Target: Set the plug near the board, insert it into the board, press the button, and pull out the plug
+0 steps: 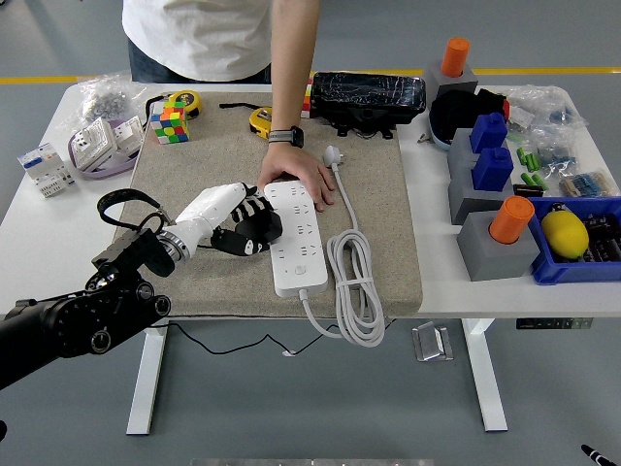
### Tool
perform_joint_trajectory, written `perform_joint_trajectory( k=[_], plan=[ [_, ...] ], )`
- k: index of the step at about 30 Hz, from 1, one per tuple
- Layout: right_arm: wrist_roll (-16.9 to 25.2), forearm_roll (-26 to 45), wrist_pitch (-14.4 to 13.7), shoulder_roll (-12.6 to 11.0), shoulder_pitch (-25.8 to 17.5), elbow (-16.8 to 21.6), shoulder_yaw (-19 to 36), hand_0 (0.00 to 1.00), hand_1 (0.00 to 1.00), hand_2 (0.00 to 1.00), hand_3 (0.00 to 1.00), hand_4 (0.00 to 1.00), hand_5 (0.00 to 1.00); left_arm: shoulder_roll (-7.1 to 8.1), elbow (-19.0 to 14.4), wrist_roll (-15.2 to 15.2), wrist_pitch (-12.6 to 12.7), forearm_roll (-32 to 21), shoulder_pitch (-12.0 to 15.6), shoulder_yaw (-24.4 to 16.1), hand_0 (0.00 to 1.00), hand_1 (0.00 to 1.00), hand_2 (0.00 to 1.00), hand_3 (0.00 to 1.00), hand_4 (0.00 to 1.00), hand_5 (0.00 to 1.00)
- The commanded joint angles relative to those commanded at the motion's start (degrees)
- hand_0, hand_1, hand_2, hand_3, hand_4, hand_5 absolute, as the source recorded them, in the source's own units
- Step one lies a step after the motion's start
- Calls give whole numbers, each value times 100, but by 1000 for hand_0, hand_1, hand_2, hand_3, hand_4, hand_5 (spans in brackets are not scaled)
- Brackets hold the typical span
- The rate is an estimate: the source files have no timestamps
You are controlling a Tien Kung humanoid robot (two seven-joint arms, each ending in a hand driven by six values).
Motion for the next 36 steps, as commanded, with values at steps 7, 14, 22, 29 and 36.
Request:
perform_joint_trajectory(
  k=[7,14,22,29,36],
  plan=[
    [-5,10,3,-2,-14,-11,-17,613,670,641,571,974,587,14,20,111,-75,39,1,-2,433,469,537,575,711,2],
    [-7,2,6,3,-14,-8,4,614,670,641,571,975,586,25,-17,183,-189,78,6,-90,675,728,760,792,998,243],
    [-8,-3,10,8,-18,-4,3,614,669,641,571,975,586,57,-133,140,-228,37,52,-198,689,736,771,799,998,291],
    [-4,-2,9,6,-20,-3,6,614,670,640,572,975,585,83,-603,114,131,-45,332,-796,691,737,766,793,998,322],
    [-5,-26,8,-6,-24,3,14,614,670,640,572,976,585,308,-1555,386,413,59,1076,-1615,676,729,735,763,998,425]
  ],
)
